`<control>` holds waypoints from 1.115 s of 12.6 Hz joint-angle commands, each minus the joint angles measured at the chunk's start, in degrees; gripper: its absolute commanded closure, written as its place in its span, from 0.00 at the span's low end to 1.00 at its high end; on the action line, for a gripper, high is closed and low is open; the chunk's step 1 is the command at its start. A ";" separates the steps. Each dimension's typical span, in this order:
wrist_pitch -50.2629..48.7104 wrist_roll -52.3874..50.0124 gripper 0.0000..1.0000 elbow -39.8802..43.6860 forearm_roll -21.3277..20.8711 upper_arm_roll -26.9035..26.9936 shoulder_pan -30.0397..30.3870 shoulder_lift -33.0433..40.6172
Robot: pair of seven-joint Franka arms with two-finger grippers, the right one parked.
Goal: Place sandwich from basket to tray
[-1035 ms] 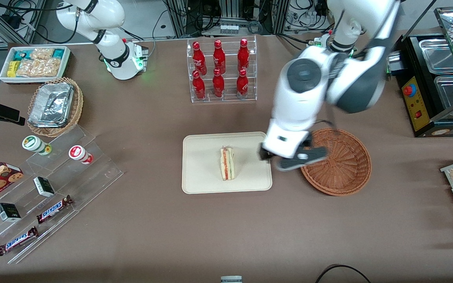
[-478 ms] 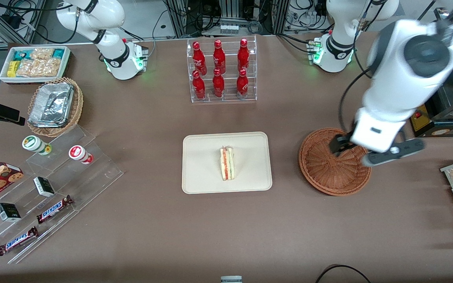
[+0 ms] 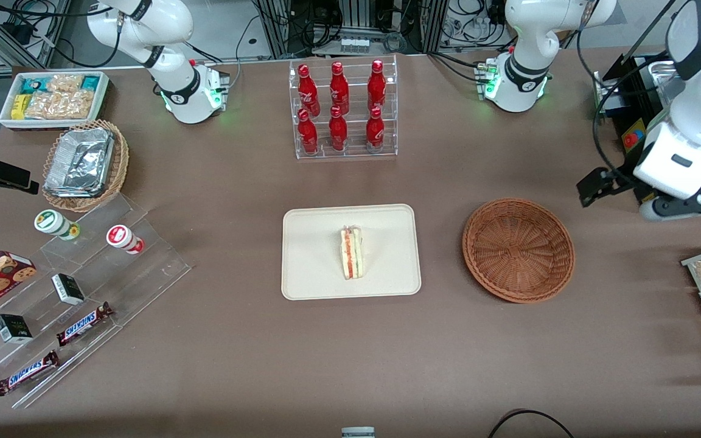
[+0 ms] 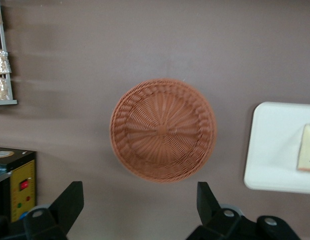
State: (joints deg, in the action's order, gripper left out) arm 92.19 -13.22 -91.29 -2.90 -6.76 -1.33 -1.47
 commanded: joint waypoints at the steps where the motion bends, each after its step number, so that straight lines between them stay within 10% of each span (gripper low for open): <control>1: 0.54 4.68 0.00 -6.44 0.70 5.23 -2.26 6.11; 14: -0.34 13.47 0.00 -0.12 2.28 7.90 -1.93 1.38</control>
State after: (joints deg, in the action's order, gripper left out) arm 93.09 -3.53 -92.94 -1.34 0.16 -2.70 0.51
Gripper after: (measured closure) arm 0.000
